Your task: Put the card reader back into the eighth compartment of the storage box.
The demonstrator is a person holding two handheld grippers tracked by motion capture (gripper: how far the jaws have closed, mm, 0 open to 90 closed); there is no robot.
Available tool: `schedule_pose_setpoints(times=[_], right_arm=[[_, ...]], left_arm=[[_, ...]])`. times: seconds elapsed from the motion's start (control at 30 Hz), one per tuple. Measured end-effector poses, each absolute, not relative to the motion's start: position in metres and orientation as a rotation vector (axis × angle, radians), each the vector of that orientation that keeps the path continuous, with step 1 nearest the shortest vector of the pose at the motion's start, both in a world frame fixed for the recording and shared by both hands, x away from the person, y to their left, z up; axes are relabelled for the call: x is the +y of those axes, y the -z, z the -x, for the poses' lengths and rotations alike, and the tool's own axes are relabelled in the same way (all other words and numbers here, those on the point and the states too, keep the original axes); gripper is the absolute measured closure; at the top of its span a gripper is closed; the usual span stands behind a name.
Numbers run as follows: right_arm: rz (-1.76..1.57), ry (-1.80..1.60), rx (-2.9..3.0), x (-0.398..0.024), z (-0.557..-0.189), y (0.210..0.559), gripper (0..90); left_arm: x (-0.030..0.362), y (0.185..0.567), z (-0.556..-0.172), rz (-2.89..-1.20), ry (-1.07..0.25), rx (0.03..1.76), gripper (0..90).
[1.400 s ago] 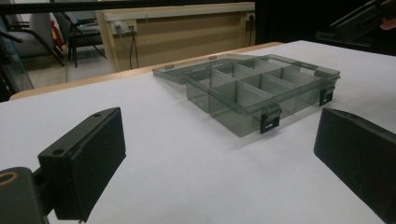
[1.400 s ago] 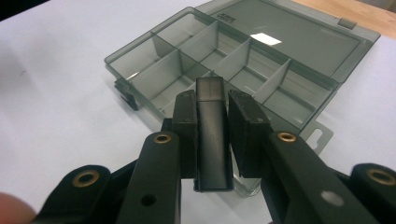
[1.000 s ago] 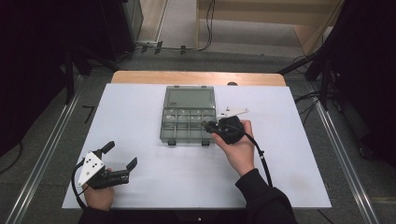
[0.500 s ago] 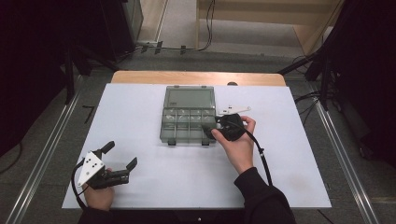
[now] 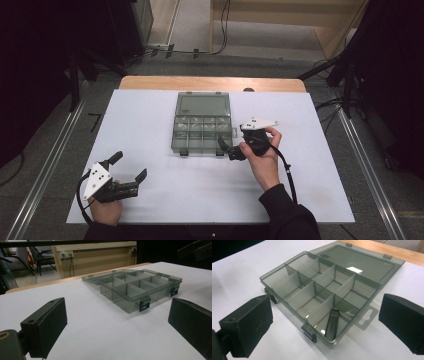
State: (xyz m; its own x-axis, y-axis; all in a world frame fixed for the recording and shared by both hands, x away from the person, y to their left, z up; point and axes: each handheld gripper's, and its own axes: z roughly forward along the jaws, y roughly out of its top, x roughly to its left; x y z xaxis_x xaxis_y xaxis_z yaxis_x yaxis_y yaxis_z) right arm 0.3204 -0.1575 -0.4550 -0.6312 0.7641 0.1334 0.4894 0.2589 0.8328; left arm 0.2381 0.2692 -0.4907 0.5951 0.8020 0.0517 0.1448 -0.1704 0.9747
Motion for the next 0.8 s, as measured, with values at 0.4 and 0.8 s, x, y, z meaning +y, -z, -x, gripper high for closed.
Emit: schedule_pose_setpoints(times=[0.4,0.8], right_arm=[[-1.142,-1.37,2.18,-0.182,-0.302,0.449,0.0],[-1.124,-1.381,2.166,-0.198,-0.286,0.453,0.0]], left_arm=[[0.269,0.491,-0.238,-1.668,-0.71,0.796,2.3],[0.269,0.491,-0.238,-1.665,-0.709,0.797,2.3]])
